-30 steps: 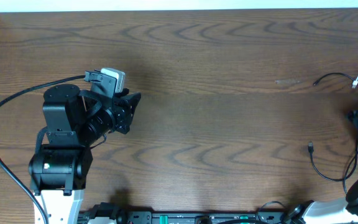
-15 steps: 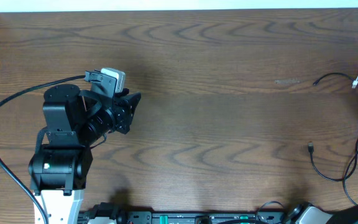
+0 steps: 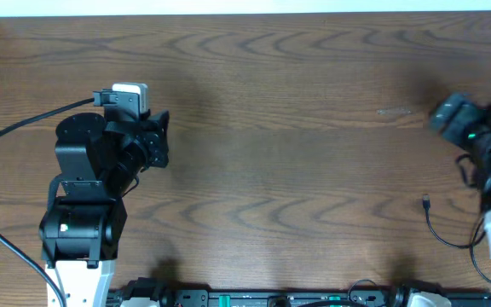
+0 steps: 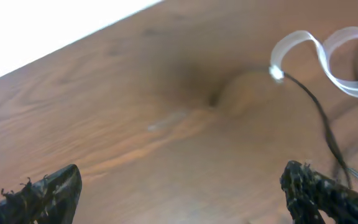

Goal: Untangle cables

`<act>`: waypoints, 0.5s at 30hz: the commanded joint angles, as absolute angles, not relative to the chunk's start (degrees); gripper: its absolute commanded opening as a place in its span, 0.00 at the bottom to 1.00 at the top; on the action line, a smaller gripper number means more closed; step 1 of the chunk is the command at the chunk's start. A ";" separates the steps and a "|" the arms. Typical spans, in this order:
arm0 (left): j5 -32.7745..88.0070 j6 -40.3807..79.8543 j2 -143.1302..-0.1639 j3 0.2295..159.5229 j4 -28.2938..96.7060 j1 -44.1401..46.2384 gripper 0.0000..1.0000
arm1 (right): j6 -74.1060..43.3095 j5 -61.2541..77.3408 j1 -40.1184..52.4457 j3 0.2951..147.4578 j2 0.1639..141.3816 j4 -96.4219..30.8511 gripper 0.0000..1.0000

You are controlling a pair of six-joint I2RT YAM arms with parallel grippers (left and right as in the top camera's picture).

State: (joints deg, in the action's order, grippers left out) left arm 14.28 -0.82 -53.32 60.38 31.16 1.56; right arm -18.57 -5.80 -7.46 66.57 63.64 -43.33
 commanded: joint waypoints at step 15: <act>5.43 1.72 -31.11 42.83 31.83 7.57 0.45 | -27.83 -34.24 29.34 43.35 47.05 -34.02 0.99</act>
